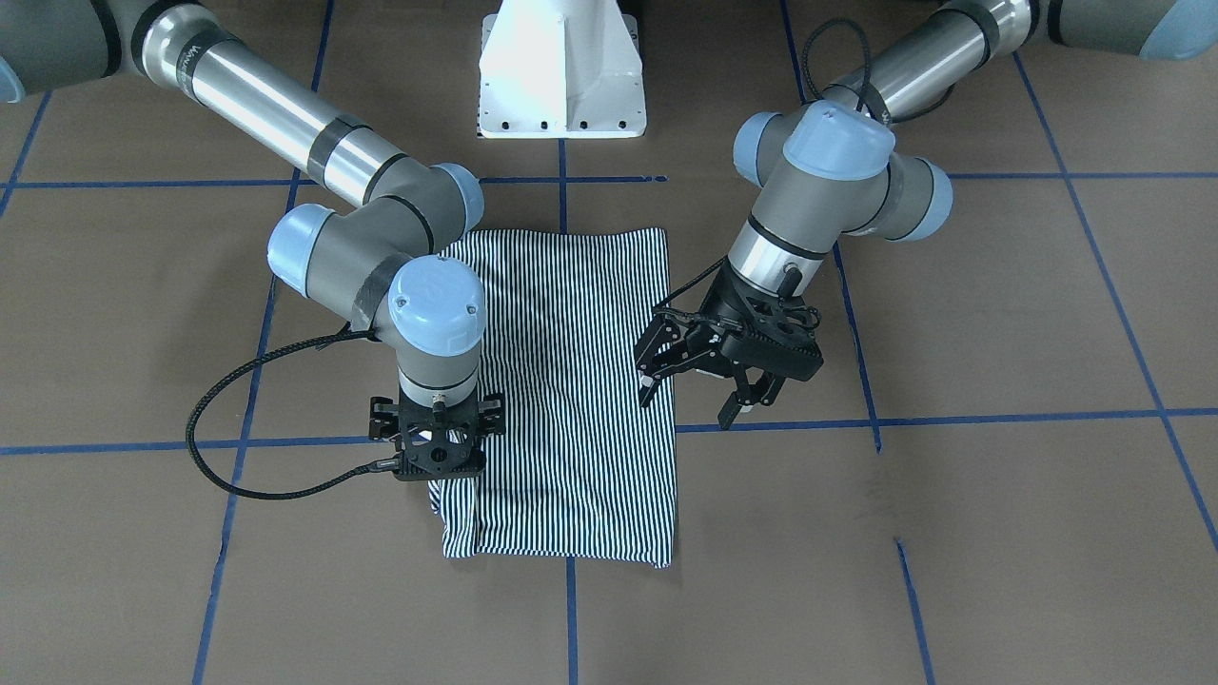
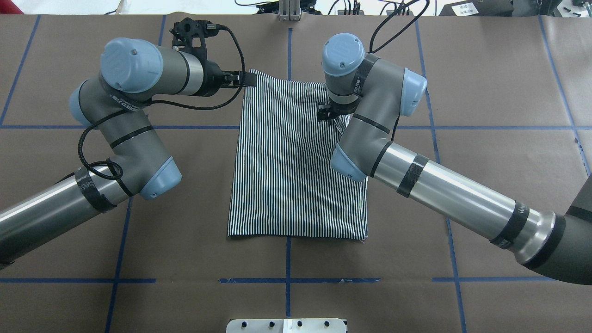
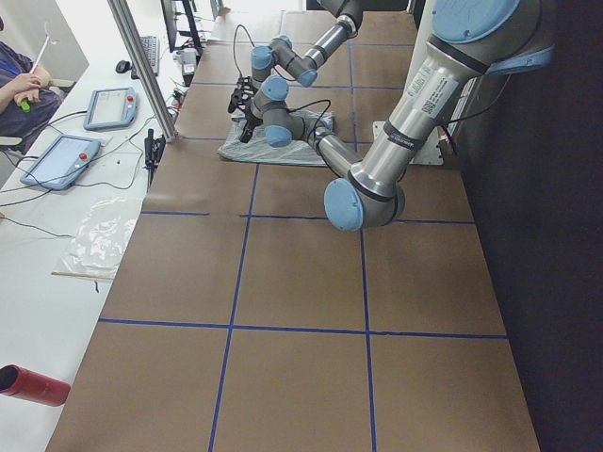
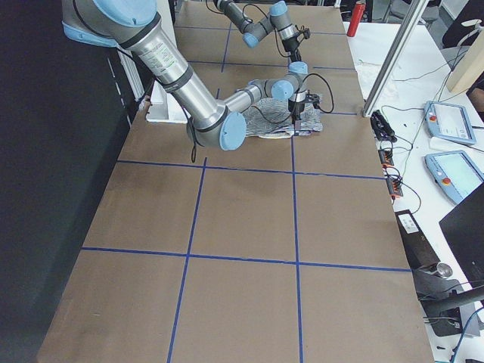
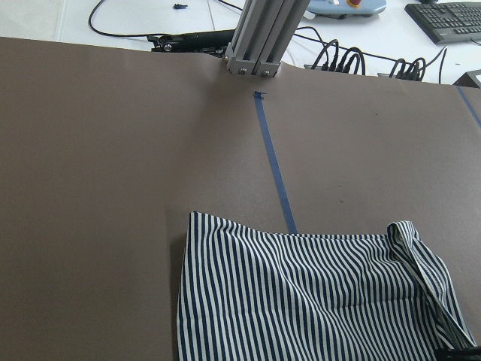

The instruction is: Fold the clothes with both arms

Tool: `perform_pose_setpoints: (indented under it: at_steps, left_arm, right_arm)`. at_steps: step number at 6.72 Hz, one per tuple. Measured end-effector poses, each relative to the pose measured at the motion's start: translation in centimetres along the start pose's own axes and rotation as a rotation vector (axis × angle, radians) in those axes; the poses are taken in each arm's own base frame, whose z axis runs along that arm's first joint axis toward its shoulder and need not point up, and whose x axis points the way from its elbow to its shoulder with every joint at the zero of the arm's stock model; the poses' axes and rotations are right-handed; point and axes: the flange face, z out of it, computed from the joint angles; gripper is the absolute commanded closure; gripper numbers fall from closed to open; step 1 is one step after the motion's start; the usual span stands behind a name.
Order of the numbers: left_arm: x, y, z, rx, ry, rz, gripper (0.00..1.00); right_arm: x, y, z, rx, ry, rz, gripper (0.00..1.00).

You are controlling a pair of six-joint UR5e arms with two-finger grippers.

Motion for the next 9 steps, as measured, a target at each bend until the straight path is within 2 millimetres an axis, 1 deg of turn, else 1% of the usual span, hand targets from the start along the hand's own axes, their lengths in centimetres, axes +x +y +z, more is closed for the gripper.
perform_pose_setpoints:
  at_steps: [1,3,4,5,6,7,9]
  left_arm:
    - [0.1,0.0,-0.1,0.0,0.002,-0.001,0.0]
    - [0.5,0.0,-0.2,0.001,0.009,-0.028,0.0]
    - [0.7,0.0,-0.4,0.002,0.013,-0.035,0.0]
    - [0.7,0.0,-0.4,0.002,0.015,-0.038,0.0]
    - [0.7,0.1,-0.4,-0.001,0.015,-0.039,0.0]
    - [0.6,0.2,-0.4,-0.008,0.018,-0.039,0.0]
    - [0.5,0.3,-0.4,-0.02,0.021,-0.042,0.0]
  right_arm:
    - [0.7,-0.4,0.0,-0.006,0.015,-0.008,0.0]
    - [3.4,-1.9,-0.1,-0.02,0.055,-0.034,0.0]
    - [5.2,-2.7,0.0,-0.021,0.069,-0.047,0.0]
    - [7.7,-3.7,0.3,-0.017,0.08,-0.066,0.0]
    - [9.4,-4.4,0.3,-0.01,0.077,-0.081,0.0]
    - [9.6,-5.1,-0.8,-0.004,0.054,-0.081,0.0]
    - [8.4,-5.4,-3.2,0.005,-0.004,-0.055,0.0]
